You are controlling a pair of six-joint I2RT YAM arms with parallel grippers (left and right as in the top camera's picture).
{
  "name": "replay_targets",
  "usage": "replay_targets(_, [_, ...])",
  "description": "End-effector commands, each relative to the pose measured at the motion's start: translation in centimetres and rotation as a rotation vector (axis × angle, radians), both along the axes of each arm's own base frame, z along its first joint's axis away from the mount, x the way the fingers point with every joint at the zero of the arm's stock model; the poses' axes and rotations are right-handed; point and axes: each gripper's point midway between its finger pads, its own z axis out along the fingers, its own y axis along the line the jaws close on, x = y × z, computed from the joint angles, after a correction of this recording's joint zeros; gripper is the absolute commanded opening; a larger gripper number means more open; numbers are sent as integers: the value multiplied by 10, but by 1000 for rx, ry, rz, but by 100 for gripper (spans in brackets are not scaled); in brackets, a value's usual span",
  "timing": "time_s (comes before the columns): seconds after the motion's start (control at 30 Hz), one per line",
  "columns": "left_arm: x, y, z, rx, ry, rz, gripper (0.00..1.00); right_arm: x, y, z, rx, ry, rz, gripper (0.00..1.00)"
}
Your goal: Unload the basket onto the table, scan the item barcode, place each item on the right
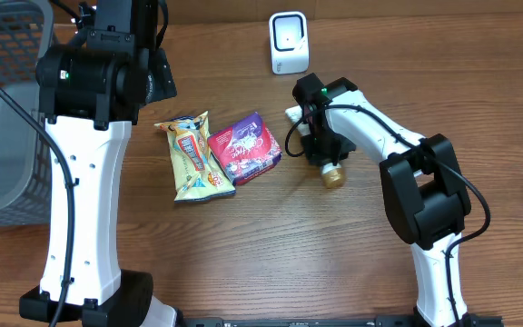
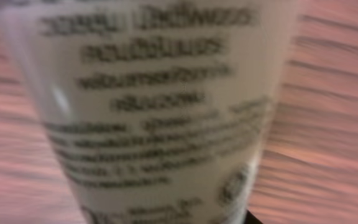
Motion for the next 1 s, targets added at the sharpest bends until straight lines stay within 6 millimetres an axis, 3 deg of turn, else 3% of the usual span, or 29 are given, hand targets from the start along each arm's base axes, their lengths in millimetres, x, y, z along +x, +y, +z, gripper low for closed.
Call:
replay_targets(0.0, [-5,6,9,3,-33,28,100,-15,-83,-47,-382,38,-89,24])
replay_targets(0.4, [-2,6,11,0,-50,30,100,-36,-67,-48,-325,135,-47,14])
replay_targets(0.6, [6,9,19,16,-100,47,100,-78,-27,-48,-102,356,20,14])
replay_targets(0.83, [13,10,25,19,-139,53,100,-124,-11,-27,-133,517,49,15])
replay_targets(0.9, [14,10,26,23,-147,58,100,-135,-4,-23,-158,538,63,22])
replay_targets(0.97, [17,10,27,24,-155,60,100,-148,6,-19,-189,552,92,45])
